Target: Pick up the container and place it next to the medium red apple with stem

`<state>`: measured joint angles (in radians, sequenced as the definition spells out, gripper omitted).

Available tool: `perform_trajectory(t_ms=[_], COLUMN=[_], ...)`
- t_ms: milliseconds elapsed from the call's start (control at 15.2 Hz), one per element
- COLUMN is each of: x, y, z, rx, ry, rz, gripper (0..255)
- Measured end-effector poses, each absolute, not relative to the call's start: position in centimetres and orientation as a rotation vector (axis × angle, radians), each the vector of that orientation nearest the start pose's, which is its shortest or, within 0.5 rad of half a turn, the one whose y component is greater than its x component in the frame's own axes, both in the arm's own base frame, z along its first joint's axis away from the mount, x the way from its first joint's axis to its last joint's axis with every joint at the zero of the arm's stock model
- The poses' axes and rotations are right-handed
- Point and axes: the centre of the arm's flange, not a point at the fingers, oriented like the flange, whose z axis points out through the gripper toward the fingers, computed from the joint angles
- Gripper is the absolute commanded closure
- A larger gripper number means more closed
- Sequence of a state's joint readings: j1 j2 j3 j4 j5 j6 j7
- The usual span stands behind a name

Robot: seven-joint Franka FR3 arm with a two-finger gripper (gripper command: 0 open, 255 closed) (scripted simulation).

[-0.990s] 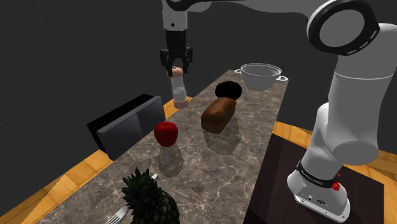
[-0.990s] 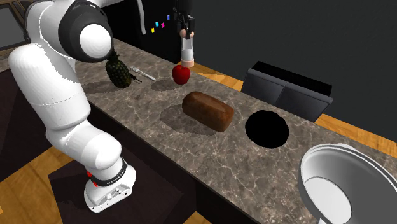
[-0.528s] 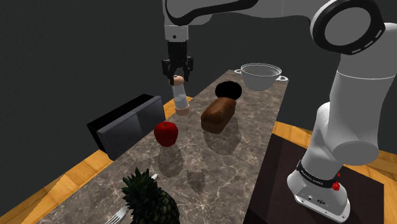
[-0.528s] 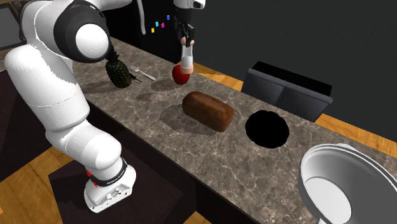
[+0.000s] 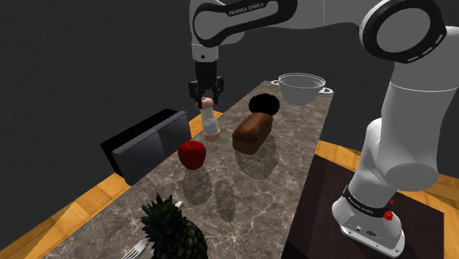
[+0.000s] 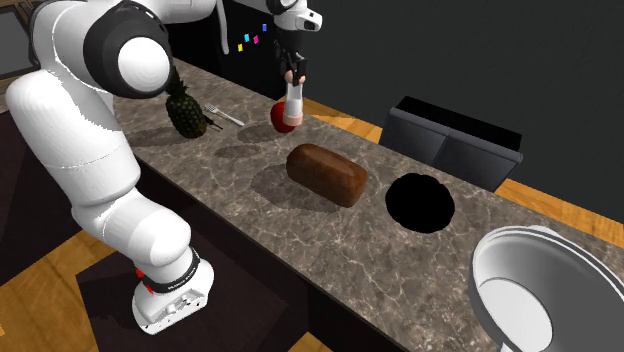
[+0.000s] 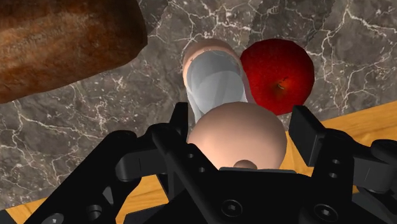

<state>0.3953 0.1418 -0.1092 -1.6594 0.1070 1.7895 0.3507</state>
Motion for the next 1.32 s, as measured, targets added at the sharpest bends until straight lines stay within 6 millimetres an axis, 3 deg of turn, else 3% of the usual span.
perform_trajectory(t_ms=[1320], x=[57.8], y=[18.2], z=[41.5], rx=[-3.057], ry=[0.134], rz=[0.058], gripper=[255])
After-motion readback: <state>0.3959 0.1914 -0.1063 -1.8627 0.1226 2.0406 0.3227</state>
